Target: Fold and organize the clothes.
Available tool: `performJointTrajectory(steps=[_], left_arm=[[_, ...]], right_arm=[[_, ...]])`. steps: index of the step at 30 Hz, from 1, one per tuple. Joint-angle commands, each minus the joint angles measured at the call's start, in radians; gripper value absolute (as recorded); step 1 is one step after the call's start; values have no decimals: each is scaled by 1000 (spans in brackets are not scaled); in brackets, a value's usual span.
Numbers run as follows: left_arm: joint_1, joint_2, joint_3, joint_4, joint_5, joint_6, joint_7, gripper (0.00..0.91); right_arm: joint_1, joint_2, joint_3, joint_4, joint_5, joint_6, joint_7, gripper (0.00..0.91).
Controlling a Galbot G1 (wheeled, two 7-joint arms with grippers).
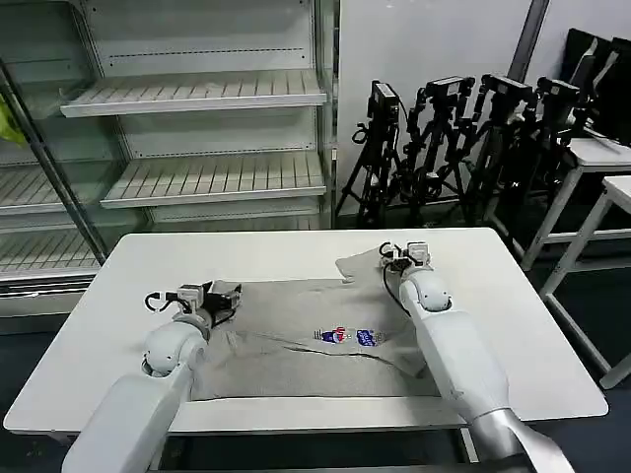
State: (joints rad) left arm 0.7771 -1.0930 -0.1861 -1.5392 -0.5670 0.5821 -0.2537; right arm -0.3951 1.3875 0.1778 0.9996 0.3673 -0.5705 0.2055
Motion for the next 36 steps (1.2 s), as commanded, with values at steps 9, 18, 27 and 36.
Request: performJointTrajectory(steps=[9, 18, 27, 36], left_arm=[[48, 8, -6, 1, -105, 0, 23, 10], [51, 5, -30, -23, -141, -3, 36, 10], [51, 4, -62, -96, -147, -4, 39, 10], [60, 39, -113, -188, -171, -3, 39, 10]], right_arm=[[13, 26, -5, -86, 128, -10, -27, 0], [-12, 20, 0, -21, 188, -7, -29, 0], [-10, 0, 29, 122, 265, 58, -24, 0], [-57, -80, 41, 354, 272, 109, -29, 0]])
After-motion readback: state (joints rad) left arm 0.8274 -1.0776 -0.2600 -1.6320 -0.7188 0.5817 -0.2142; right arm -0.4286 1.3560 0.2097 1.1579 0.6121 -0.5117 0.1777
